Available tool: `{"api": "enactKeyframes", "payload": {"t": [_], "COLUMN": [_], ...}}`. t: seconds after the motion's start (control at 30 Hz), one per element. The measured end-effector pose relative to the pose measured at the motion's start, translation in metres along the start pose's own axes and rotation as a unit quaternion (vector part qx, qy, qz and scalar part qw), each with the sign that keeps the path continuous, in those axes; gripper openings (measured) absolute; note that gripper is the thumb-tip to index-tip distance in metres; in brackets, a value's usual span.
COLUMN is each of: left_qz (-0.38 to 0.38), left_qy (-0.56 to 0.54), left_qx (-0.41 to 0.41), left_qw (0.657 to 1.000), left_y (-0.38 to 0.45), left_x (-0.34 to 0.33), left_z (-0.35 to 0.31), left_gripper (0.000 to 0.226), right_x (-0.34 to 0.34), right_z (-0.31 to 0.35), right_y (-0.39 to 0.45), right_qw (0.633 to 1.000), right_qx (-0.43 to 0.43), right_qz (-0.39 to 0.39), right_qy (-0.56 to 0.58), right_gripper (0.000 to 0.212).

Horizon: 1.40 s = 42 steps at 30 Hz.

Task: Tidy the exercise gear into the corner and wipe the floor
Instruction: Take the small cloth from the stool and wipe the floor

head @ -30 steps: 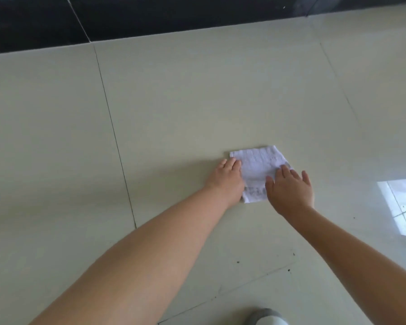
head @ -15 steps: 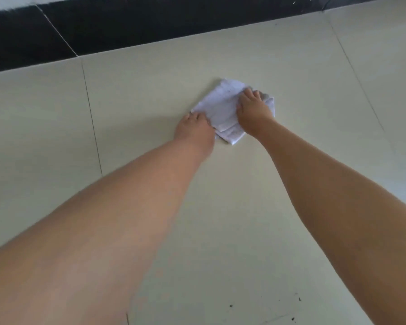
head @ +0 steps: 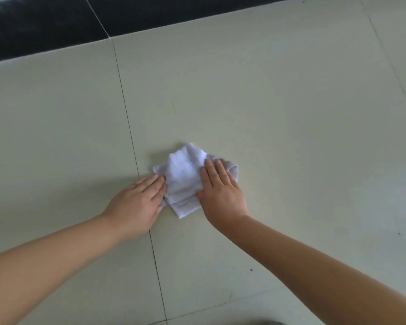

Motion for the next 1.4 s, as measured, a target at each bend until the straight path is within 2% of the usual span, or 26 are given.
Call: {"api": "enactKeyframes", "payload": {"t": [0.07,0.13,0.2,0.27,0.4,0.57,0.7,0.87,1.0,1.13,1.23,1.27,1.4], "left_qz": [-0.008,-0.031,-0.022,0.026,-0.015,-0.017,-0.011,-0.051,-0.062,-0.080,-0.023,-0.011,-0.053], "left_qy": [-0.019,-0.026,-0.028,-0.042,-0.023,-0.042,-0.076,-0.077,-0.075,-0.093,-0.101,-0.110,-0.095], "left_qx": [-0.031,-0.031,-0.012,0.007,0.057,0.145,0.211,0.190,0.118,0.043,-0.012,-0.021,0.011], "left_qw": [0.999,0.999,0.999,0.999,0.998,0.988,0.975,0.977,0.988,0.992,0.995,0.994,0.994], "left_y": [0.008,0.031,0.065,0.099,0.147,0.147,0.091,0.006,-0.031,-0.033,-0.009,0.003,0.056], "left_x": [0.004,0.023,0.037,0.047,0.071,0.052,0.017,-0.012,-0.021,-0.015,-0.009,-0.007,0.029], "left_z": [-0.022,-0.042,-0.056,-0.060,-0.032,0.049,0.114,0.097,0.049,0.001,-0.037,-0.045,-0.039], "left_gripper": [0.052,0.050,0.049,0.050,0.049,0.046,0.042,0.050,0.051,0.058,0.052,0.052,0.049], "right_x": [-0.007,-0.001,0.010,0.029,0.066,0.084,0.069,0.023,0.002,-0.004,0.000,0.003,0.024], "right_z": [-0.021,-0.047,-0.078,-0.103,-0.129,-0.077,0.008,0.071,0.067,0.027,-0.008,-0.021,-0.063], "right_y": [-0.021,-0.029,-0.025,-0.015,0.038,0.118,0.158,0.123,0.043,-0.014,-0.033,-0.033,-0.007], "right_qw": [0.999,0.997,0.993,0.989,0.989,0.995,1.000,0.997,0.987,0.990,0.995,0.996,0.998], "right_qx": [-0.039,-0.072,-0.114,-0.143,-0.143,-0.085,-0.011,0.062,0.141,0.112,0.066,0.048,-0.032], "right_qz": [0.029,0.017,0.003,-0.021,-0.040,-0.046,-0.021,0.011,-0.070,-0.073,-0.048,-0.044,-0.048], "right_qy": [-0.010,-0.023,-0.002,0.033,0.008,-0.010,0.001,0.033,0.016,-0.036,-0.058,-0.059,-0.011], "right_gripper": [0.052,0.054,0.061,0.072,0.055,0.053,0.056,0.054,0.041,0.036,0.037,0.040,0.044]}}
Point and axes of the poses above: each hand's wrist, its own y-axis towards the middle knuckle, its own x-axis out of the back of the hand, z = x × y, the point moved 7 cm from there along y, towards the middle knuckle, and after that the axes turned 8 degrees about y, right-handed, at the moved point
